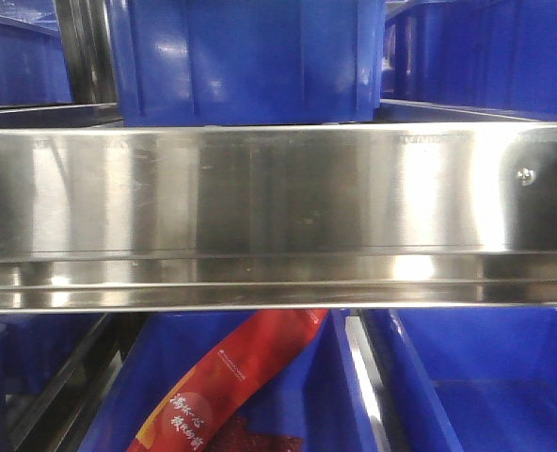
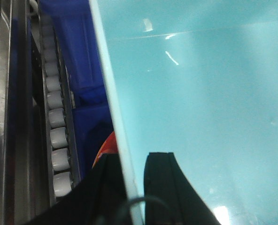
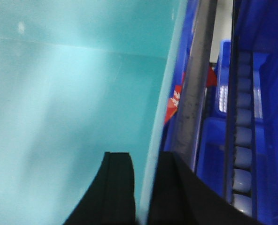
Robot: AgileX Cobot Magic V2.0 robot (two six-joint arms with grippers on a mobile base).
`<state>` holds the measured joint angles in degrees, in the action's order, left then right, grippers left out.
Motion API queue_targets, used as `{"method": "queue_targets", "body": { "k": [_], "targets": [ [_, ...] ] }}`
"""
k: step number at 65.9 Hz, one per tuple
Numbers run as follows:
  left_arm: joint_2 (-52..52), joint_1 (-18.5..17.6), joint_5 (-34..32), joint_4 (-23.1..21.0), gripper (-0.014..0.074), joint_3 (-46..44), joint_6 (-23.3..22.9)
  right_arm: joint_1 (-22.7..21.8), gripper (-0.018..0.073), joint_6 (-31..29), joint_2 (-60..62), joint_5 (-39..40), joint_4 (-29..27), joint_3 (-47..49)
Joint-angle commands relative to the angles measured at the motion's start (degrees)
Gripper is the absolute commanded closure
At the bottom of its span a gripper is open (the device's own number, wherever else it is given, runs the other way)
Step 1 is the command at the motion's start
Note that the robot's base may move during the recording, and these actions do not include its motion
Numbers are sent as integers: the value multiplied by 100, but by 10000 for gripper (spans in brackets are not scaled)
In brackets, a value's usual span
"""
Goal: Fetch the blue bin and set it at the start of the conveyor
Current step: 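Lift the light-blue bin with both grippers off the shelf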
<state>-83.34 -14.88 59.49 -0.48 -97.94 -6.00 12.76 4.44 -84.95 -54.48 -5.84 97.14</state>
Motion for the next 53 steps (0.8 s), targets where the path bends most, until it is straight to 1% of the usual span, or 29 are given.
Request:
{"method": "queue_targets", "body": {
  "k": [1, 7, 53],
  "targets": [
    [212, -13, -33, 80, 708, -38, 88, -25, 711, -132, 204, 149, 146, 49],
    [222, -13, -33, 132, 708, -38, 88, -25, 711, -132, 229, 149, 146, 49],
    [222, -13, -69, 132, 708, -38, 88, -25, 711, -132, 227, 262, 146, 49]
  ]
}}
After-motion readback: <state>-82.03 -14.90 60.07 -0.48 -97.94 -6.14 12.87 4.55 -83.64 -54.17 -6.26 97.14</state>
